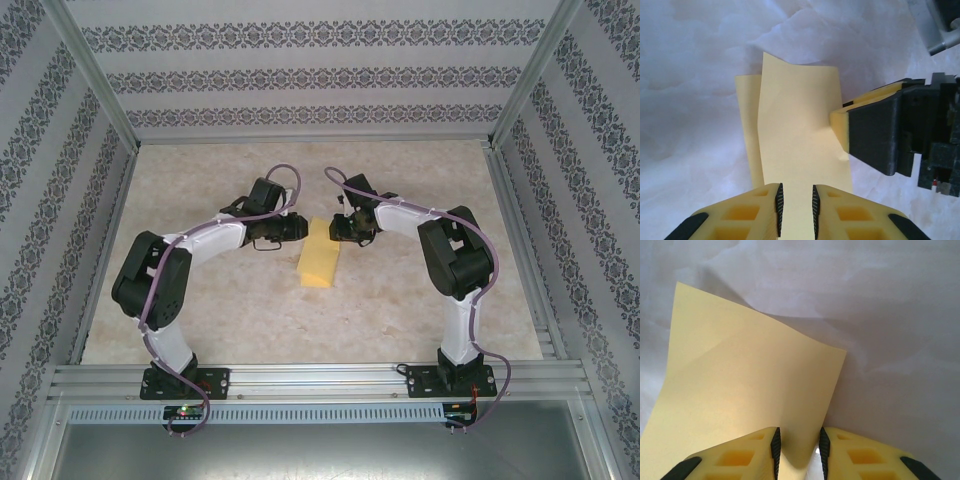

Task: Fold a paper plane with a square sheet of paper (pick it up from the middle)
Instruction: Fold the square sheet of paper in half at the center of the table.

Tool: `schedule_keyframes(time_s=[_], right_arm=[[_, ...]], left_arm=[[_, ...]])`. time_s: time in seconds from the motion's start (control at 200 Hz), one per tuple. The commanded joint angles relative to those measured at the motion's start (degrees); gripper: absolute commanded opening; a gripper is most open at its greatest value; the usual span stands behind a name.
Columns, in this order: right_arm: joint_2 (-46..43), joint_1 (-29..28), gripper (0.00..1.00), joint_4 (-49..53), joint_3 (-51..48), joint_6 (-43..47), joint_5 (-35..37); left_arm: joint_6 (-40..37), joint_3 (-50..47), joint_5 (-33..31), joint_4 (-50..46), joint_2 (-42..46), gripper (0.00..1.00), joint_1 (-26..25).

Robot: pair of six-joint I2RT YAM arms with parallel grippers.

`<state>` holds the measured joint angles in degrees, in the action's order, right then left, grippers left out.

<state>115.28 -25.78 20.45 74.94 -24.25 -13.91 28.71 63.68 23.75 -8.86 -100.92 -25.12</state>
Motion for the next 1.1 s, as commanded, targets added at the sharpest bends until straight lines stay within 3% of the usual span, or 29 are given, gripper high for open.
schedule_keyframes(time_s=[0.0,0.62,1.094], right_arm=[[-0.7,-0.3,0.3,2.9,-0.3,1.9,3.8],[1.1,-3.9,0.33,6.9,3.4,6.4,9.8],[1.6,-5.4,0.36,6.4,4.2,7.0,9.9]], left_arm=[[-0.3,-1.8,-1.5,-0.8,2.0,0.26,0.2],[1.3,-7.5,-0.1,1.9,5.8,0.23,0.3],[8.3,-13.1,8.3,14.7,4.4,0.22,0.0]])
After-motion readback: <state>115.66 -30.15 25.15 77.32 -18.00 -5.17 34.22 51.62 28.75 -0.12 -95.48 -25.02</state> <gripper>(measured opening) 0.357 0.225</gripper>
